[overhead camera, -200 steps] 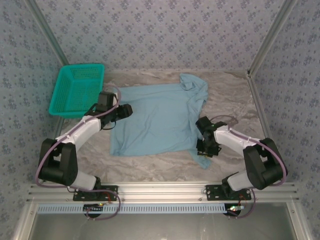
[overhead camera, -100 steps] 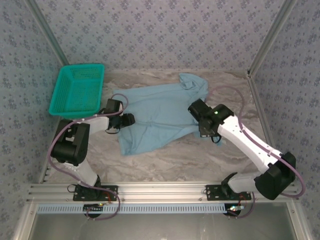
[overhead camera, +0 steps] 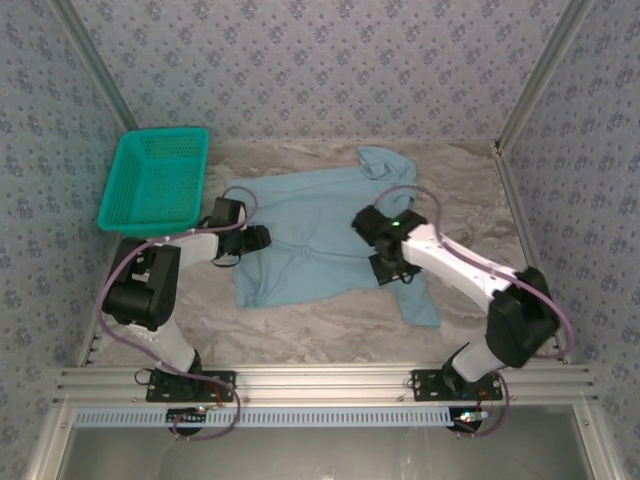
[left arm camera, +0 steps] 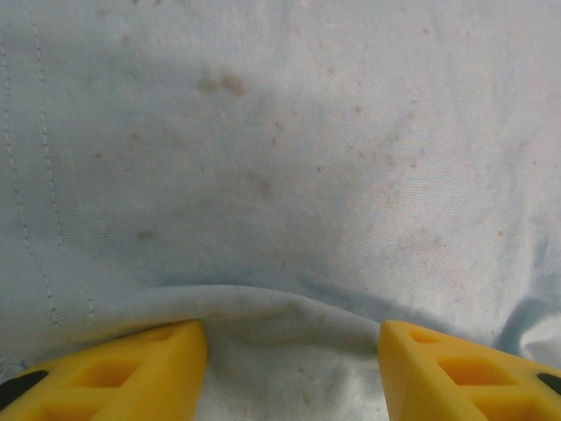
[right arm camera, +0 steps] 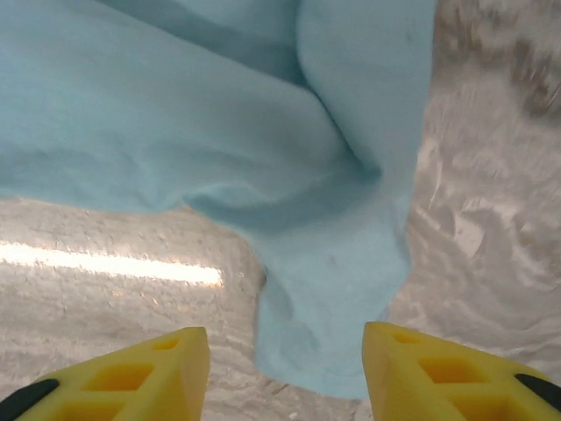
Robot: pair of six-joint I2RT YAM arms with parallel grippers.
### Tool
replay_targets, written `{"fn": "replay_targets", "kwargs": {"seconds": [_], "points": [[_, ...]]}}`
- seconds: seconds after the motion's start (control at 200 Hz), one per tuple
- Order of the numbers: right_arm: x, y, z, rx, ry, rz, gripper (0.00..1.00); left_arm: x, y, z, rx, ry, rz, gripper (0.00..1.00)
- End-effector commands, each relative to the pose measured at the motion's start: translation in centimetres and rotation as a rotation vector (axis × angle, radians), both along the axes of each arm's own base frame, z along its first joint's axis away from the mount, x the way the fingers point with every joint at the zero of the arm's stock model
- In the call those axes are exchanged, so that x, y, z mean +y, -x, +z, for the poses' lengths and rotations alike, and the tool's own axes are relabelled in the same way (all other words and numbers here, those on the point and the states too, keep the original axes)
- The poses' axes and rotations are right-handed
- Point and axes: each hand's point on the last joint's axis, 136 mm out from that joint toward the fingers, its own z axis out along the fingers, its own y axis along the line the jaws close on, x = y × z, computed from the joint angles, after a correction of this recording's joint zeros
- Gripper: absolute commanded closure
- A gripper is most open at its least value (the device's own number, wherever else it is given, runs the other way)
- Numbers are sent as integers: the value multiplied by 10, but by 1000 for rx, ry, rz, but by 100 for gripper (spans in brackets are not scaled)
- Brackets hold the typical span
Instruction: Fold the inside-out t-shirt
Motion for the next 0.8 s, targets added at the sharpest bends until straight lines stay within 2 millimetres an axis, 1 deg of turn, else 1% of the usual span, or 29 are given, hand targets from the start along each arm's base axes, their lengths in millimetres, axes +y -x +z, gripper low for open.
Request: {"fn": "replay_targets", "kwargs": {"seconds": [0.0, 0.05, 0.09, 0.14, 0.2, 0.235, 0.31, 0.49, 0.53, 0.595, 0.635, 0.67, 0.685, 0.744, 0.794], "points": [[-24, 30, -14, 88, -184, -215, 47, 3, 19, -12, 79, -25, -5, 45], [-38, 40, -25, 106, -234, -330, 47, 1, 18, -9, 74, -21, -9, 45], [-45, 46, -33, 110, -268, -399, 47, 0, 17, -8, 70, -17, -10, 45], [-54, 48, -38, 88, -295, -460, 48, -2, 16, -5, 64, -12, -15, 45], [-70, 49, -43, 64, -279, -524, 49, -4, 16, -2, 56, -7, -18, 45], [-76, 49, -46, 57, -272, -554, 49, -5, 16, 0, 52, -5, -21, 45], [-74, 50, -55, 81, -299, -591, 50, -5, 16, 5, 42, -2, -23, 45], [-74, 65, -92, 175, -311, -662, 49, -4, 15, 17, 10, -1, -19, 45], [-73, 66, -97, 187, -316, -664, 48, -4, 15, 18, 7, 0, -20, 45], [-72, 61, -101, 178, -313, -651, 48, -4, 14, 19, 4, -1, -21, 45], [-69, 58, -101, 175, -316, -630, 50, -4, 13, 19, 4, -5, -23, 45], [-65, 53, -100, 164, -323, -605, 53, -4, 13, 18, 5, -7, -24, 45], [-63, 52, -99, 161, -327, -592, 55, -4, 13, 17, 7, -8, -24, 44], [-57, 38, -88, 116, -340, -530, 79, -2, 12, 13, 12, -18, -20, 44], [-57, 26, -72, 56, -320, -474, 92, 0, 13, 8, 25, -24, -16, 44]]}}
